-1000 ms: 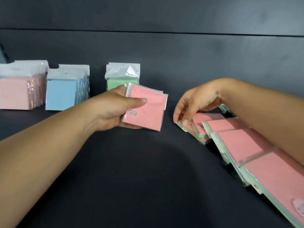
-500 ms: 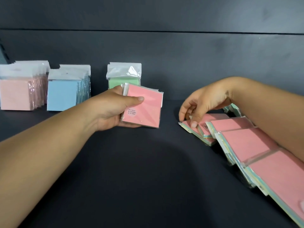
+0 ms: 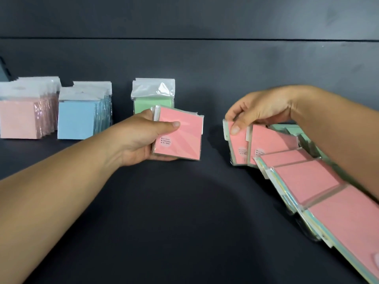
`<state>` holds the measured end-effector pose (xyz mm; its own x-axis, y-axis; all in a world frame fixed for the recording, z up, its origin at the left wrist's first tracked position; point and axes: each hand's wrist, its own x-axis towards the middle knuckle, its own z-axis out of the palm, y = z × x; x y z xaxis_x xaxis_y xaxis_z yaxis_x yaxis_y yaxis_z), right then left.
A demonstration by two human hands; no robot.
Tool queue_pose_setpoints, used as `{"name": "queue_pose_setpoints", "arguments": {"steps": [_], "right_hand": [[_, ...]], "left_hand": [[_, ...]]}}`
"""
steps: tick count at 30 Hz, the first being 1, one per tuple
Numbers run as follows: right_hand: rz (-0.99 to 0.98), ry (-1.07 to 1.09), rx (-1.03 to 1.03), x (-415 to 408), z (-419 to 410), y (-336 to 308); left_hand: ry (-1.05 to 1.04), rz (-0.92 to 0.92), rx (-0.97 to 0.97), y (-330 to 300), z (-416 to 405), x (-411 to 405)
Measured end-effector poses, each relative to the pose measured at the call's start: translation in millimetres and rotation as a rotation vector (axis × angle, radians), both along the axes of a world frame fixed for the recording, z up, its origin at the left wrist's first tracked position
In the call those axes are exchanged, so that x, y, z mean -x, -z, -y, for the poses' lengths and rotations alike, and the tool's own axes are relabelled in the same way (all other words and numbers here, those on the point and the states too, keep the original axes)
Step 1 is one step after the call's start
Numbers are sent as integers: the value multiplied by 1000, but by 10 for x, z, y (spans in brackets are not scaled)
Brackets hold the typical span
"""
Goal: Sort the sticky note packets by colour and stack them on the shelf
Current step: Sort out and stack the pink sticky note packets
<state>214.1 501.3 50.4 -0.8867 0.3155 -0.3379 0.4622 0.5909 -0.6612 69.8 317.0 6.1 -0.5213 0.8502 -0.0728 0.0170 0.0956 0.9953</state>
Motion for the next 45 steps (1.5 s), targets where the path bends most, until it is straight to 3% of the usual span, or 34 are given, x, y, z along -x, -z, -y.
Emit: {"name": "queue_pose_setpoints", "arguments": {"steps": [7, 12, 21, 22, 24, 27, 29, 33, 36, 42, 45], "right_hand": [[-415, 81, 129, 41, 97, -114], [-475, 71, 126, 106, 241, -82], [-644, 176, -111, 235, 408, 12], [-655, 222, -39, 233, 384, 8], [-616, 248, 301, 202, 338, -4], [-530, 105, 591, 193, 318, 49], [-516, 70, 518, 244, 311, 147], [-489, 68, 276, 289, 314, 319], [-417, 61, 67, 299, 323, 382], [-449, 95, 238, 240, 325, 334], [-448, 99, 204, 228, 294, 341]], "left_hand": [[9, 83, -89, 6, -15, -103], [15, 83, -196, -39, 7, -163], [115, 10, -234, -26, -8, -262], [100, 15, -275, -33, -12, -257], [63, 26, -370, -64, -8, -240], [60, 44, -449, -78, -7, -132], [75, -20, -378, -39, -12, -42], [71, -329, -88, 82, -33, 43], [139, -418, 24, 144, -50, 39], [121, -391, -36, 170, -75, 30], [174, -396, -29, 148, -57, 11]]}}
